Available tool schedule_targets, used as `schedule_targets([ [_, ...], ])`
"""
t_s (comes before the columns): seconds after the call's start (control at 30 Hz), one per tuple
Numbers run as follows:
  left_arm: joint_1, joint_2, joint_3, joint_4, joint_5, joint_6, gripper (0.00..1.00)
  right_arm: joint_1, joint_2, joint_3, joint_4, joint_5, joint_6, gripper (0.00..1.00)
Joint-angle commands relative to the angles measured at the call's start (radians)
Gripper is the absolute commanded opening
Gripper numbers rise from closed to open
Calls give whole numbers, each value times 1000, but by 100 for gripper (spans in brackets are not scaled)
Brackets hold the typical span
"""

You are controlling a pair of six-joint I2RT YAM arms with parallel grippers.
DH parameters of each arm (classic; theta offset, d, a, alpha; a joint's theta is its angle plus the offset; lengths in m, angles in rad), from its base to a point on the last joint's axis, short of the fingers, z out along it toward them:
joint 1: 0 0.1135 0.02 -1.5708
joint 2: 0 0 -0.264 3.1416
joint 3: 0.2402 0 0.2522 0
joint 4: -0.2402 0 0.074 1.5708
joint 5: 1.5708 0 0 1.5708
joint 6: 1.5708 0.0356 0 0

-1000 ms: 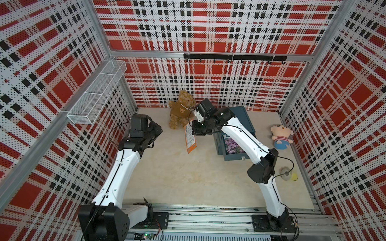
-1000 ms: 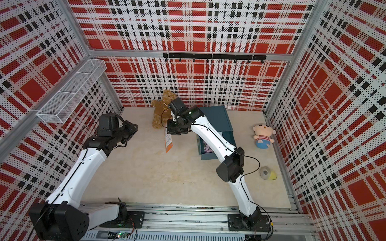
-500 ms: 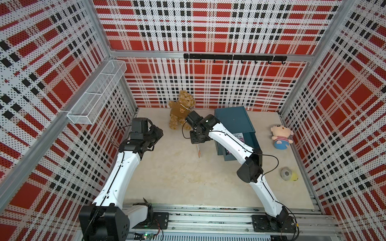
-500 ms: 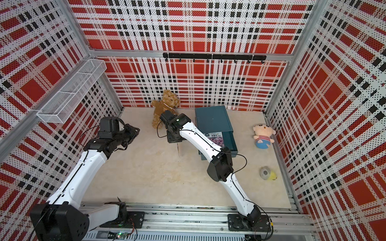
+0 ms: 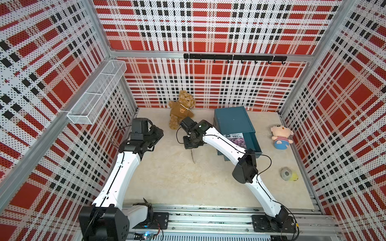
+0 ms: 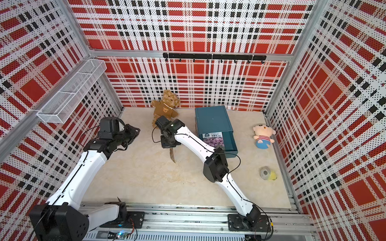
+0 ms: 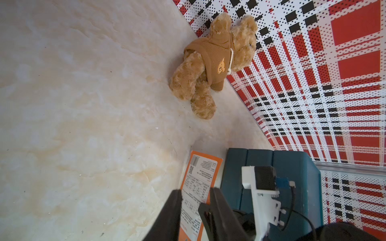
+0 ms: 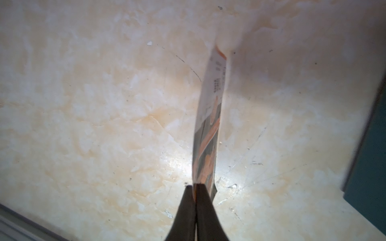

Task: Take the seed bags out of the drawer
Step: Place the seed packet at the center of the board.

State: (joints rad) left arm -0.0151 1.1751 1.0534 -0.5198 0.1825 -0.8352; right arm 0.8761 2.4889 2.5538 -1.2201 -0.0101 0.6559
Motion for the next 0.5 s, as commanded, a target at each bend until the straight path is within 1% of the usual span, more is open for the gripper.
schedule_targets([
  [0.0,-13,-23,-8,15,-9,-6,29,18,8,0,97,-144,1,29],
  [0.03,-16,-23,-8,15,-12,-8,29,19,2,-9,121,-175,1,36],
  [0.1,-20,-25,-6,15,-18,-13,29,20,-24,-36,170,-208,3,46],
  [0.2,-29,-25,3,15,-29,-17,29,20,-87,-72,238,-224,1,57],
  [0.27,-38,-19,16,15,-34,-21,29,14,-122,-76,257,-231,5,59],
  [0.33,-51,-9,42,15,-50,-21,29,-1,-166,-95,263,-236,15,58],
  [0.47,-106,38,123,11,-96,-19,30,-30,-315,-232,320,-254,20,58],
])
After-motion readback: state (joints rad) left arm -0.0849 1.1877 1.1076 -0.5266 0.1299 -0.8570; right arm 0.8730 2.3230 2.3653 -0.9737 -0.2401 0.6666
